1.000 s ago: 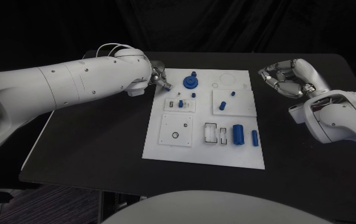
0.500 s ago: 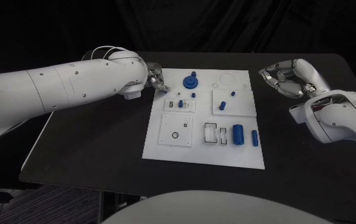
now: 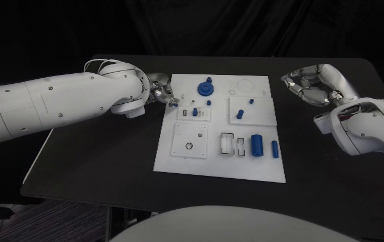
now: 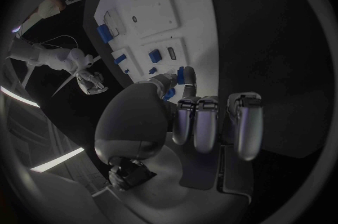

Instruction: Assemble the parts on the task board

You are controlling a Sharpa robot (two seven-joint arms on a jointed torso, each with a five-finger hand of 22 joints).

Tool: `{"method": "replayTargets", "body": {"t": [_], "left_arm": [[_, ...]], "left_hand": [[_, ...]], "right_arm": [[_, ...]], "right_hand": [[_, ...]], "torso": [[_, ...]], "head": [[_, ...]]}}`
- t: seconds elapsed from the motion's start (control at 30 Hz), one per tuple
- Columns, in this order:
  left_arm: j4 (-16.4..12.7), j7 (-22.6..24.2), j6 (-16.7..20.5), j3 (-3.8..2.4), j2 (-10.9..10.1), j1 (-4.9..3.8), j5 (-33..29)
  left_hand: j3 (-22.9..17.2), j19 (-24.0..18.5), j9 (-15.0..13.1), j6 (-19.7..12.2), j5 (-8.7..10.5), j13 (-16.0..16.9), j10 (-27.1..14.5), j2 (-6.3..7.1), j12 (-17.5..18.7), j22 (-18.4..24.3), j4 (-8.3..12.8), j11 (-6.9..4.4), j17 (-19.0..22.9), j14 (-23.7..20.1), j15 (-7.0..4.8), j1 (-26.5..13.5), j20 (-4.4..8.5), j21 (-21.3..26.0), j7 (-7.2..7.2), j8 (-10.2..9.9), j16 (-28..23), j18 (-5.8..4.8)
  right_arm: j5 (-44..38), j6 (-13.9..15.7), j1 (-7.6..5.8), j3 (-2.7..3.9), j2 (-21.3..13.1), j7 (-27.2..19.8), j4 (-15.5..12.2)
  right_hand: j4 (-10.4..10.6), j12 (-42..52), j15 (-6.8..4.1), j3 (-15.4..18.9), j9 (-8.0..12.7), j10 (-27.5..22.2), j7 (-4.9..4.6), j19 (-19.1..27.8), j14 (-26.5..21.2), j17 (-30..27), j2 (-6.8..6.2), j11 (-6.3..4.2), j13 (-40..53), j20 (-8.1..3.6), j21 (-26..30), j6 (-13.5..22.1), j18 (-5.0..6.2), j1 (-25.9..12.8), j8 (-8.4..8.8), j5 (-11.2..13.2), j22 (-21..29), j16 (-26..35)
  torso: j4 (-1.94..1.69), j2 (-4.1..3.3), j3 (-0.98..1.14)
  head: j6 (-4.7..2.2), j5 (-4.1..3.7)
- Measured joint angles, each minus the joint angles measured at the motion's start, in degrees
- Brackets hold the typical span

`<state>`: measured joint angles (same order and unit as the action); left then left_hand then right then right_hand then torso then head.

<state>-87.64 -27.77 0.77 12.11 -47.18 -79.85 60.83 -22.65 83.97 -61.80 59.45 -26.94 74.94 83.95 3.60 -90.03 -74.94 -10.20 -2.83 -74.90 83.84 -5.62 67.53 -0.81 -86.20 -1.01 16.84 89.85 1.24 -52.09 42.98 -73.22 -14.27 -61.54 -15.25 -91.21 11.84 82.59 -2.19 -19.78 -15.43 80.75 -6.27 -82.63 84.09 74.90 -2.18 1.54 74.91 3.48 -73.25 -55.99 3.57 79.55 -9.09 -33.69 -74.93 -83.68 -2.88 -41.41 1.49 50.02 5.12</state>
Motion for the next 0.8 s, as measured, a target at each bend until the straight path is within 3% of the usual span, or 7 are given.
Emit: {"method": "replayTargets", "body": {"t": [0.07,0.27,0.63,0.8], "left_arm": [[-1.04,-0.12,0.43,0.00,-0.47,0.00,-0.37],[-2.45,-0.23,1.17,0.00,-1.14,-0.01,-1.45],[-1.10,0.02,1.55,0.00,0.07,-0.01,-2.54],[-0.59,0.27,1.56,0.00,0.88,0.03,-2.71]], "left_hand": [[-0.32,0.00,0.00,0.33,1.66,0.00,0.00,0.00,0.00,0.00,0.18,0.00,0.00,0.00,0.00,-0.58,0.00,0.00,0.09,-0.12,0.00,-0.01],[-0.48,0.00,0.01,0.57,2.21,0.00,0.00,-0.23,0.00,0.01,0.02,0.00,0.00,0.00,0.00,-0.83,0.00,0.00,0.20,-0.21,0.00,0.00],[-0.44,0.00,0.03,0.76,2.83,0.00,0.00,-0.77,0.00,0.01,-0.02,0.00,0.00,0.00,0.00,-1.37,0.00,0.37,0.19,-0.22,0.00,-0.01],[0.10,0.00,0.02,0.76,5.00,-0.01,0.00,-0.78,0.00,0.01,-0.56,0.00,0.00,0.00,0.00,-1.98,0.00,0.37,0.20,-0.22,0.00,0.00]], "right_arm": [[0.00,0.00,0.00,0.00,0.01,0.04,-0.03],[0.00,-0.01,0.00,0.00,0.02,0.18,-0.11],[0.01,-0.04,0.00,0.00,-0.01,0.29,-0.25],[0.01,-0.06,0.00,0.00,0.04,0.30,-0.26]], "right_hand": [[0.00,0.00,0.00,0.00,0.00,0.00,0.00,0.00,0.00,0.00,0.00,0.00,0.00,0.00,0.00,0.00,0.00,0.00,0.00,0.00,0.00,0.00],[-0.16,0.00,0.00,-0.16,0.00,0.00,0.00,0.00,0.00,0.00,0.00,0.00,0.00,0.00,0.00,0.00,0.01,0.00,0.00,0.00,0.00,0.00],[-0.16,0.00,0.00,-0.16,0.00,0.00,0.00,0.00,0.00,0.00,0.00,0.00,0.00,0.00,0.00,0.00,0.00,0.00,0.00,0.00,0.01,0.00],[-0.15,0.00,0.00,-0.15,0.00,0.00,0.00,0.00,0.00,0.00,0.00,0.00,0.00,0.00,0.00,0.00,0.00,0.00,0.00,0.00,0.01,0.00]], "torso": [[0.00,0.00,0.00],[-0.05,0.06,0.03],[-0.02,0.07,0.03],[-0.02,0.03,0.03]], "head": [[0.00,0.01],[0.00,-0.14],[-0.03,0.02],[-0.03,0.02]]}}
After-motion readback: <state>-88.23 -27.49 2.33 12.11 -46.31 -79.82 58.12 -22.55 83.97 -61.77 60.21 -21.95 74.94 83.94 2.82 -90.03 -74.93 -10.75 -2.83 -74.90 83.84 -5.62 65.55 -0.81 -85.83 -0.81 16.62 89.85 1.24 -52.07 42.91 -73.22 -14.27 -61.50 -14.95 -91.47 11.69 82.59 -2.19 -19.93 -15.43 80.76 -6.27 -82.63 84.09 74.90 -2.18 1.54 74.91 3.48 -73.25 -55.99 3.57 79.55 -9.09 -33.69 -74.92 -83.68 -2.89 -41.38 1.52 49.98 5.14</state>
